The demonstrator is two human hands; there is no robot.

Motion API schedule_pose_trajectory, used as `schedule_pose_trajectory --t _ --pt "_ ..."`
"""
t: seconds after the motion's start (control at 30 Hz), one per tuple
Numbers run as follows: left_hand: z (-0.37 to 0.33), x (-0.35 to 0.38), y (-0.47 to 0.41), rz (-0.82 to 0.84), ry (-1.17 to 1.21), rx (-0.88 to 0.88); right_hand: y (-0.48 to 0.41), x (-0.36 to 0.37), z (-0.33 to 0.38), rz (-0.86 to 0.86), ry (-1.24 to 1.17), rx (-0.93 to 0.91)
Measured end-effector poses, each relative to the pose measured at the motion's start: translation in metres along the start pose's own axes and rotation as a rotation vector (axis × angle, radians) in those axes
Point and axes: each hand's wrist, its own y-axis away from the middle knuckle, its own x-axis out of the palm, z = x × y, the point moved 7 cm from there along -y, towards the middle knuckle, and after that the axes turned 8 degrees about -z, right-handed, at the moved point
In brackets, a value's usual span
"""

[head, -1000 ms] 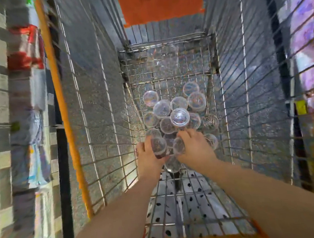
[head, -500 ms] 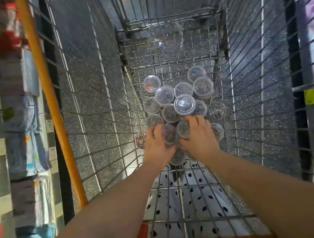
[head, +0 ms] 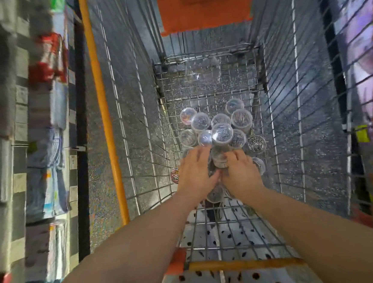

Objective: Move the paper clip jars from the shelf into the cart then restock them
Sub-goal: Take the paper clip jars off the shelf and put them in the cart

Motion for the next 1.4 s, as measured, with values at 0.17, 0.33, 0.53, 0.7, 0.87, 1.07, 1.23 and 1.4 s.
schedule_pose_trajectory --t 0.17,0.33,0.53,0.7,0.87,1.07,1.23,1.4 --pt "-0.038 -0.045 0.004 0.02 -0.045 0.15 0.014 -0.039 0.021 0.007 0.032 -0.038" --pt "-0.087 -0.117 0.004 -0.038 -0.024 0.318 0.03 -0.109 0.049 -0.073 0.004 -0.081" --pt "-0.148 -0.211 0.014 -0.085 -0.049 0.516 0.057 -0.206 0.093 -0.236 0.001 -0.201" --pt "-0.185 -0.289 0.038 -0.152 -0.119 0.625 0.101 -0.295 0.134 -0.348 0.003 -0.366" --pt "-0.213 -0.377 0.079 -0.29 -0.068 0.591 0.143 -0.374 0.181 -0.458 -0.039 -0.573" --pt "-0.224 -0.461 0.16 -0.498 -0.054 0.401 0.2 -0.426 0.236 -0.533 -0.171 -0.863" --pt "-0.203 -0.514 0.246 -0.706 -0.055 0.267 0.25 -0.433 0.298 -0.503 -0.182 -1.076" --pt "-0.132 -0.563 0.355 -0.882 -0.162 0.045 0.326 -0.398 0.395 -0.366 -0.202 -1.312"
